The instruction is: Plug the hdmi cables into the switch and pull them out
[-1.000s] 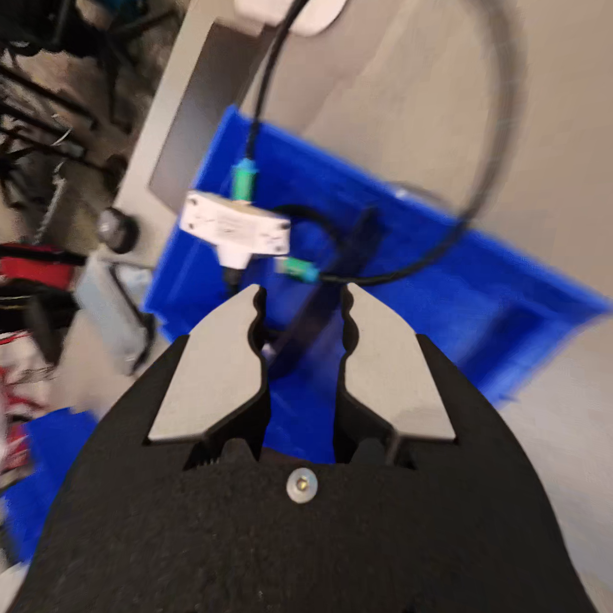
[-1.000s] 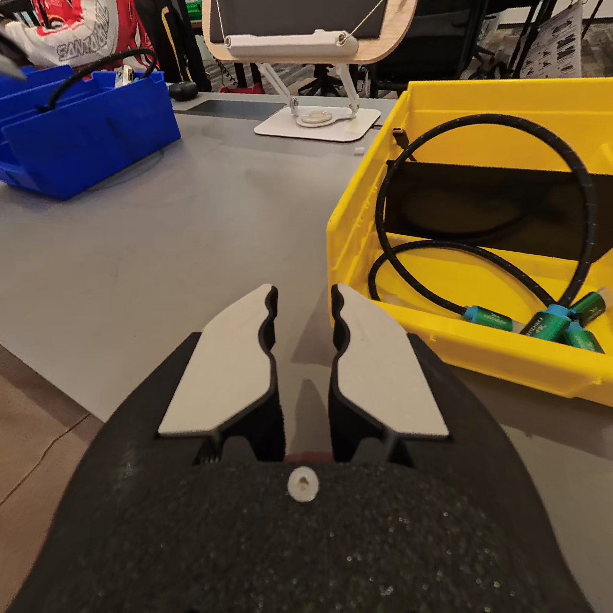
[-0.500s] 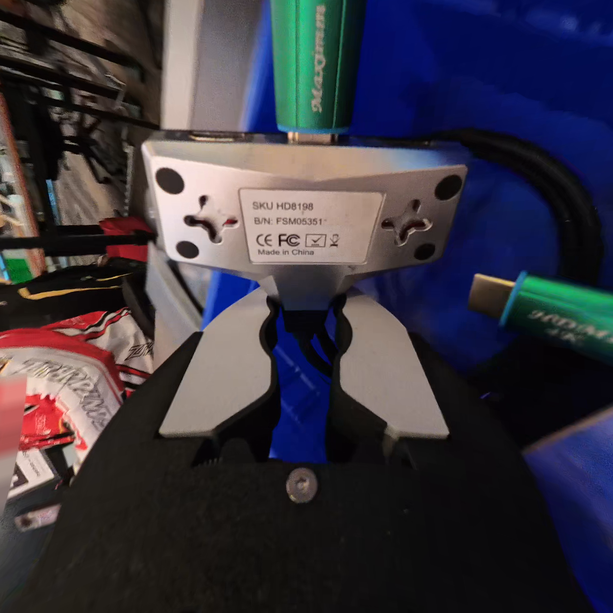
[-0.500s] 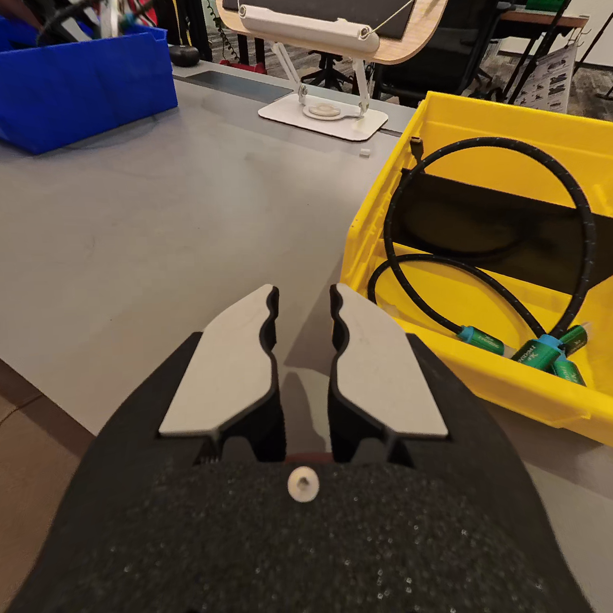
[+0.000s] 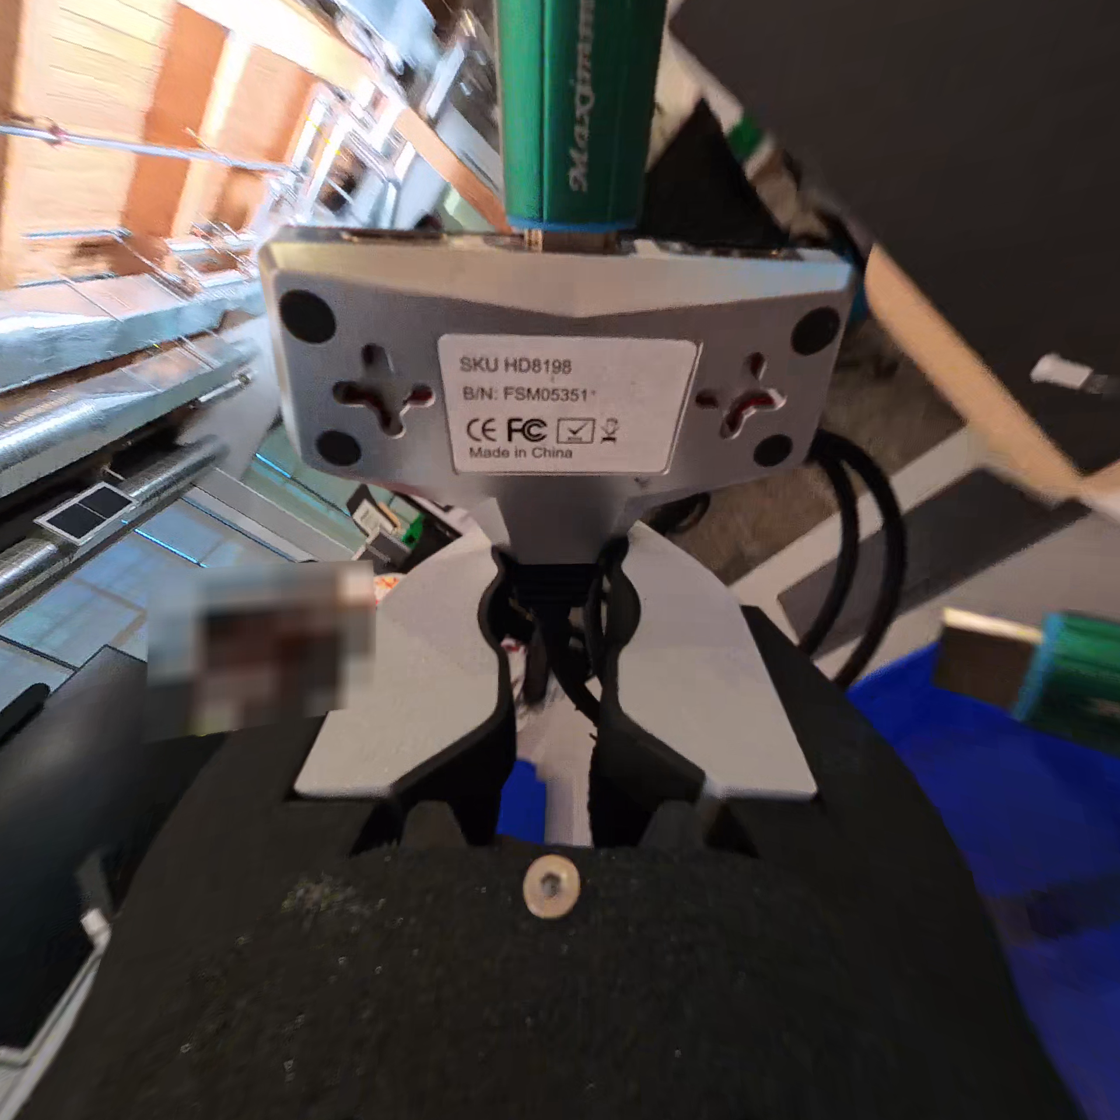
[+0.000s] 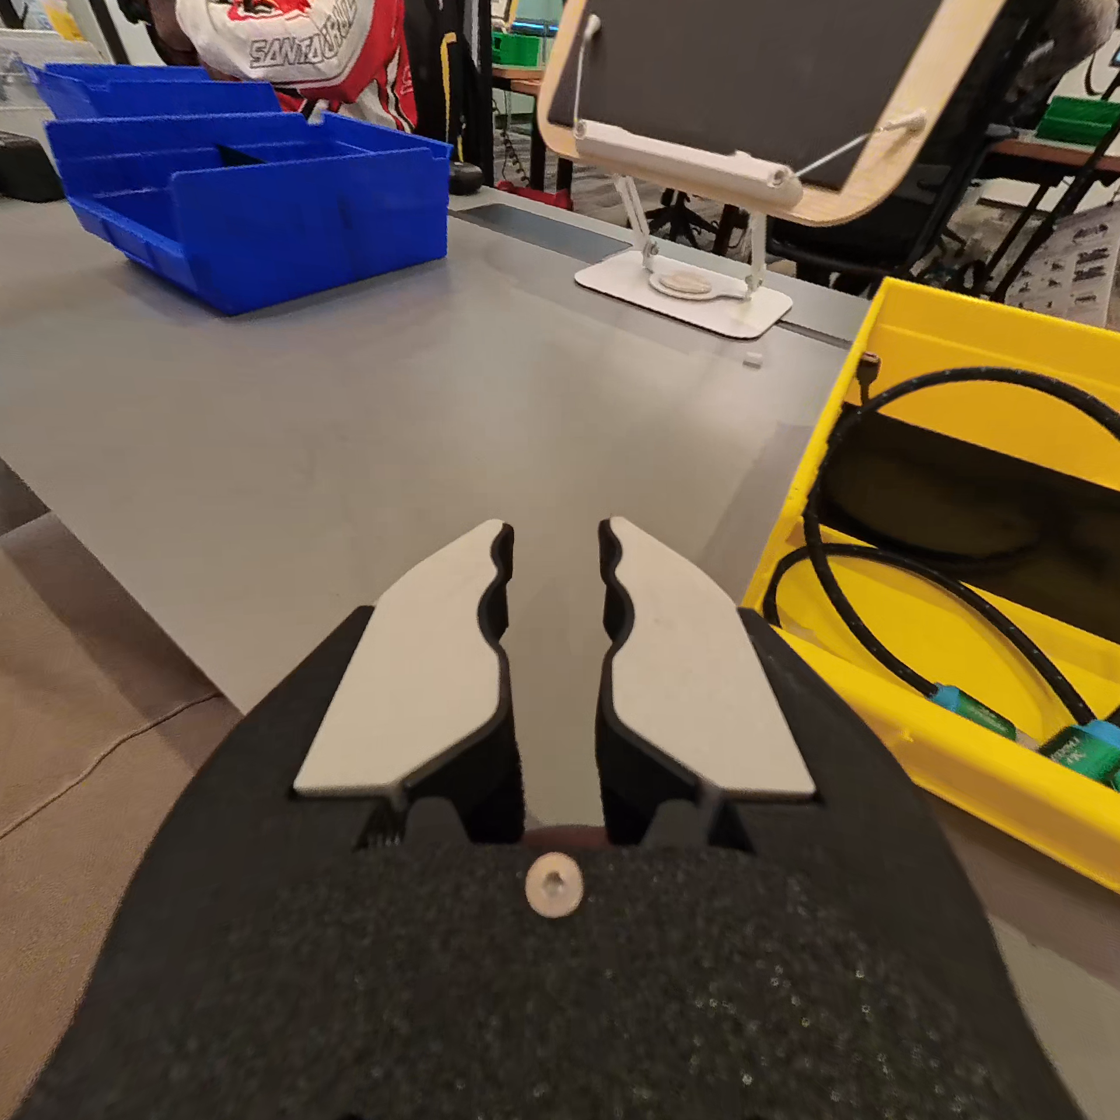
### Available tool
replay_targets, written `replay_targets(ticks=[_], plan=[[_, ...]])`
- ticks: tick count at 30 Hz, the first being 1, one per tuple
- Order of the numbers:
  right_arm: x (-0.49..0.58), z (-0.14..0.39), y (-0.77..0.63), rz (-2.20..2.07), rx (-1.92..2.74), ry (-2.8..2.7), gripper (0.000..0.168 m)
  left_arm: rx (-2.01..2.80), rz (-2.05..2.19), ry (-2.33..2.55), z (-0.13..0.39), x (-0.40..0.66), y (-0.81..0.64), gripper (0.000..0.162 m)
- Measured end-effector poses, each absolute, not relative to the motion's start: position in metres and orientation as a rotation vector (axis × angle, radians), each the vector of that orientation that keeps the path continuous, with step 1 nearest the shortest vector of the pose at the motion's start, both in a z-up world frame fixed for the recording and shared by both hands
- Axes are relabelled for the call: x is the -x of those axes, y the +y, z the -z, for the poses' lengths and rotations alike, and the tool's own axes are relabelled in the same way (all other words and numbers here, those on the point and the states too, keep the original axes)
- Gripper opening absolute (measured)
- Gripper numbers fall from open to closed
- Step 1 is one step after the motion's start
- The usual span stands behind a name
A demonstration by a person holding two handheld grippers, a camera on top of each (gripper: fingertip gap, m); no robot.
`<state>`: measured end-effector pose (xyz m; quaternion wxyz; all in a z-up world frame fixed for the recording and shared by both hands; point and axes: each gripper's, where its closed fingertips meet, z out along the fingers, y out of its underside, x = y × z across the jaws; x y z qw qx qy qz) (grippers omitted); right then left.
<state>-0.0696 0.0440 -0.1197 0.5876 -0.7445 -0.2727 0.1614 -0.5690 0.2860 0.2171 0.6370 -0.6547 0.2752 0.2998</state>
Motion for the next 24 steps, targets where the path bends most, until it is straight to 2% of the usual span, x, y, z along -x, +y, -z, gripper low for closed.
replay_targets(ticks=[2,5,12,16,19,20,22,24], plan=[[0.077,0.115,0.042,-0.395,1.707,-0.652,0.026,1.413,-0.643,0.590,-0.226,0.537,0.265,0.029],[0.100,0.100,0.038,-0.523,1.645,-0.697,0.029,1.336,-0.573,0.578,-0.201,0.478,0.239,0.029],[0.147,0.024,0.073,-0.684,1.407,-0.706,0.041,1.354,-0.302,0.687,-0.062,0.319,0.192,0.028],[0.182,-0.001,0.097,-0.734,1.341,-0.729,0.044,1.428,-0.203,0.749,0.002,0.258,0.167,0.028],[0.195,-0.002,0.107,-0.764,1.321,-0.707,0.043,1.465,-0.144,0.770,0.031,0.234,0.153,0.029],[0.200,0.004,0.107,-0.777,1.332,-0.732,0.038,1.484,-0.117,0.778,0.040,0.229,0.149,0.029],[0.207,0.022,0.104,-0.759,1.374,-0.822,0.019,1.542,-0.088,0.805,0.057,0.223,0.145,0.029],[0.206,0.034,0.101,-0.735,1.414,-0.886,0.019,1.572,-0.010,0.862,0.069,0.220,0.139,0.030]])
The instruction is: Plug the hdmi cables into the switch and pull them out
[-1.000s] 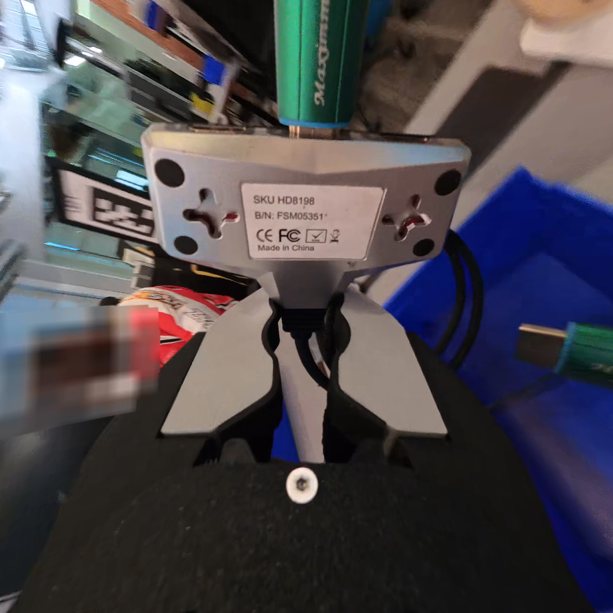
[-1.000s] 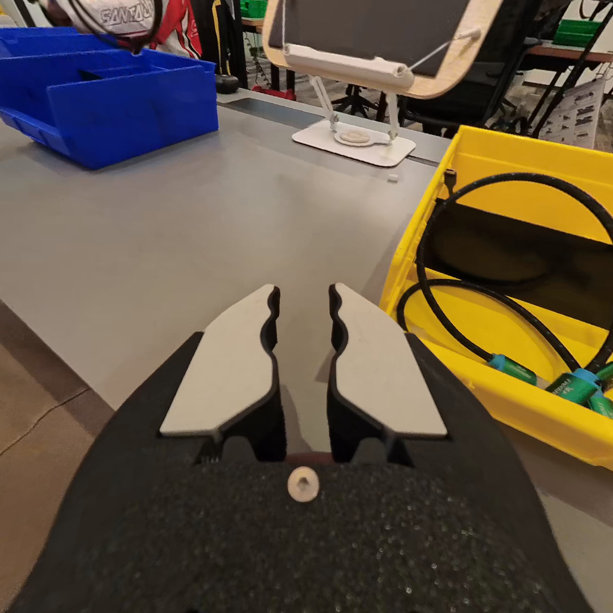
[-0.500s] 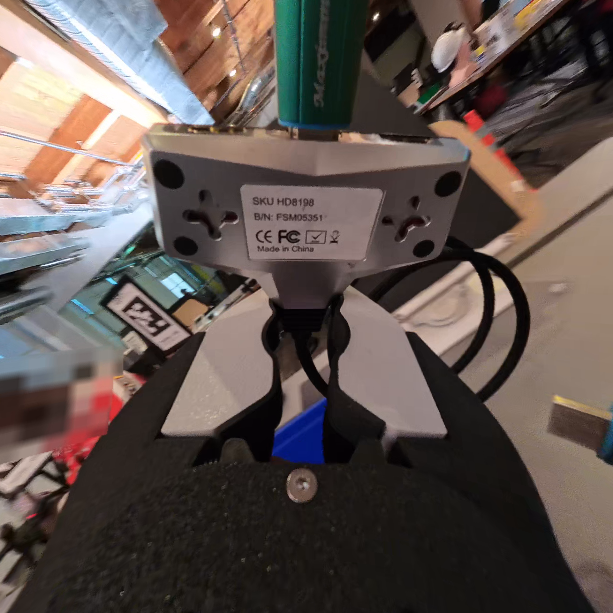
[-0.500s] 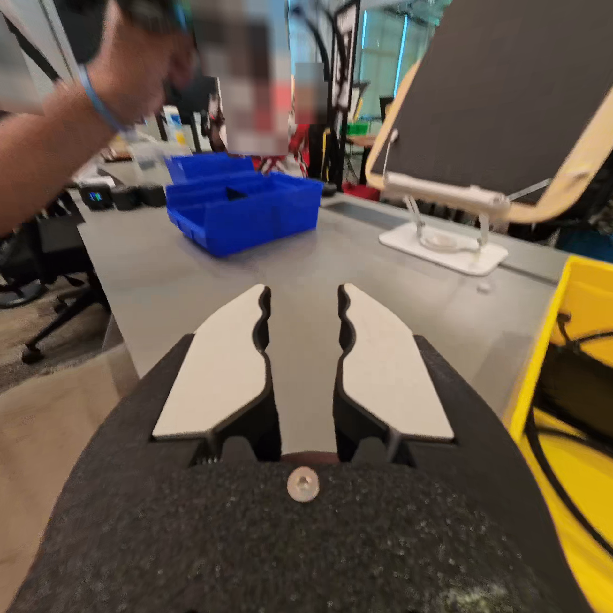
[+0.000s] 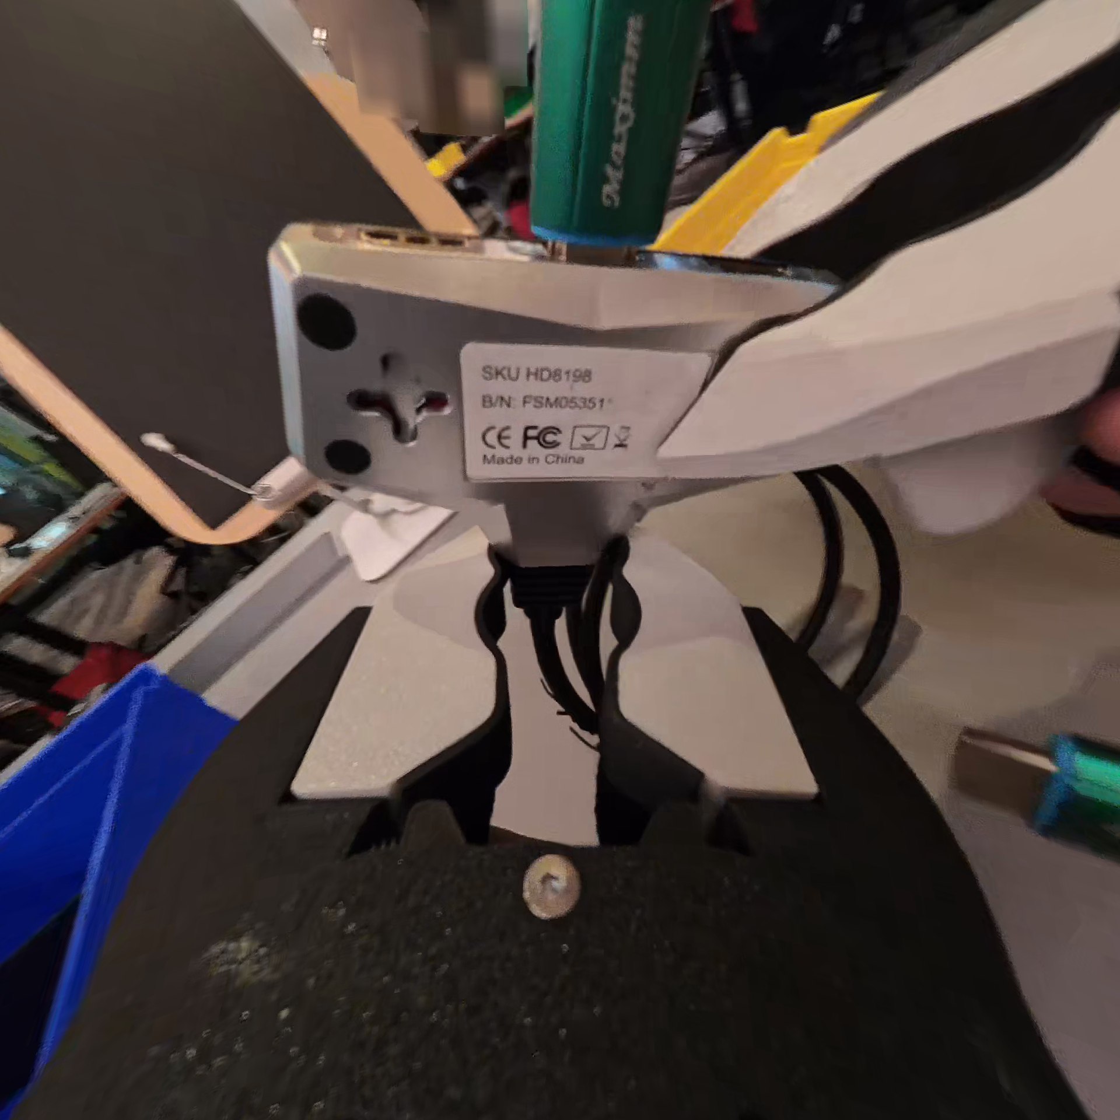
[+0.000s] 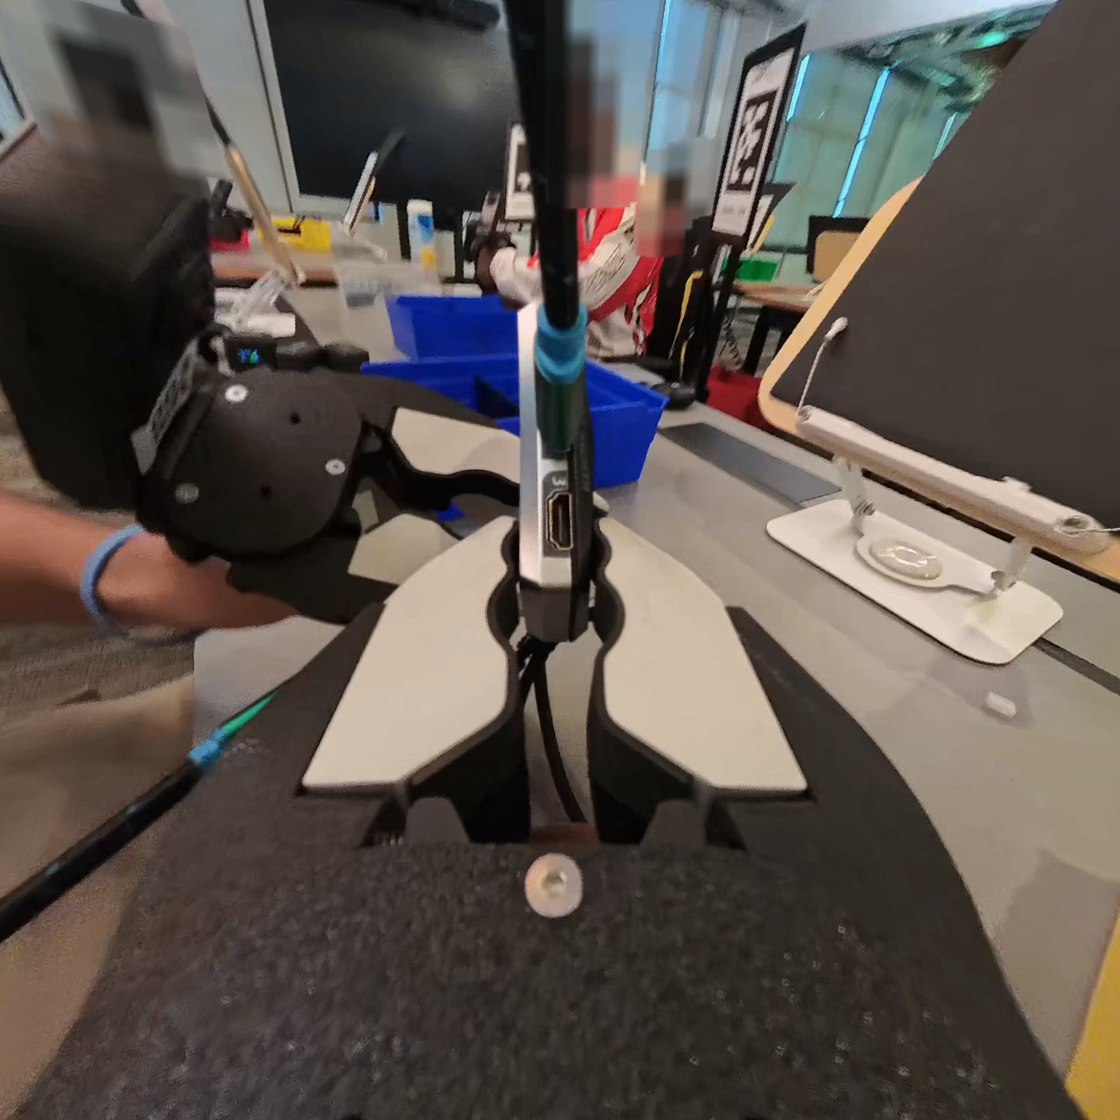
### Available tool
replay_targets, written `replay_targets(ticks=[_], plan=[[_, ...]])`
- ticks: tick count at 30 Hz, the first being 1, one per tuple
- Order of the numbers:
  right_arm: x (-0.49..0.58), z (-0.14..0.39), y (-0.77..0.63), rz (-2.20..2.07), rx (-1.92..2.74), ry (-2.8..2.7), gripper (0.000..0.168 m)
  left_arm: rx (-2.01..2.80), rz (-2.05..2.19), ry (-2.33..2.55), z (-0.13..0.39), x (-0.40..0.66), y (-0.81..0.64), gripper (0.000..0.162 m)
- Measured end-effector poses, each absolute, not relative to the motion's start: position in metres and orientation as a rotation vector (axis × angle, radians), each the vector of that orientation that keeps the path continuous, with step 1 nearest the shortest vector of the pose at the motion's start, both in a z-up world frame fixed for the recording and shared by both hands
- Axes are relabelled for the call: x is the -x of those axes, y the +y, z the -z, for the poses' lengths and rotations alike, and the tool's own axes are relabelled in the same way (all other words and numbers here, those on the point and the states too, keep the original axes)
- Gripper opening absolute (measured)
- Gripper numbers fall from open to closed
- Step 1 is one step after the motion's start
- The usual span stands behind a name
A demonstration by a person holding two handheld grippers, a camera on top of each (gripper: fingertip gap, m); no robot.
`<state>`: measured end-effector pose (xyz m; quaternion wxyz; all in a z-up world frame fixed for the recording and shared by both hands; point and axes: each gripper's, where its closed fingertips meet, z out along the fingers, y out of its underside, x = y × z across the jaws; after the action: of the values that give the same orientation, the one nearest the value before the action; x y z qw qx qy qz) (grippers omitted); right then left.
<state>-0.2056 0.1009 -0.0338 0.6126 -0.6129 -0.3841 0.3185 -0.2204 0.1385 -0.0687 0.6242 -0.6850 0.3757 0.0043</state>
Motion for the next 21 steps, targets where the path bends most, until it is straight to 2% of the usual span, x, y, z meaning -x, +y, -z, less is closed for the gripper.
replay_targets(ticks=[3,6,9,14,16,21], plan=[[0.205,0.040,0.093,-0.662,1.370,-1.013,0.019,1.625,0.203,0.998,0.079,0.222,0.112,0.035],[0.204,0.046,0.091,-0.586,1.344,-1.088,0.019,1.680,0.505,1.026,0.063,0.243,0.078,0.037],[0.209,0.047,0.081,-0.656,1.293,-1.161,0.020,1.541,0.447,1.140,0.035,0.265,0.066,0.039],[0.222,0.051,0.067,-0.712,1.244,-1.279,0.020,1.480,0.404,1.453,0.037,0.260,0.057,0.048],[0.224,0.054,0.063,-0.697,1.222,-1.328,0.020,1.439,0.369,1.541,0.038,0.257,0.057,0.047],[0.231,0.059,0.054,-0.661,1.185,-1.425,0.020,1.302,0.341,1.778,0.047,0.240,0.044,0.028]])
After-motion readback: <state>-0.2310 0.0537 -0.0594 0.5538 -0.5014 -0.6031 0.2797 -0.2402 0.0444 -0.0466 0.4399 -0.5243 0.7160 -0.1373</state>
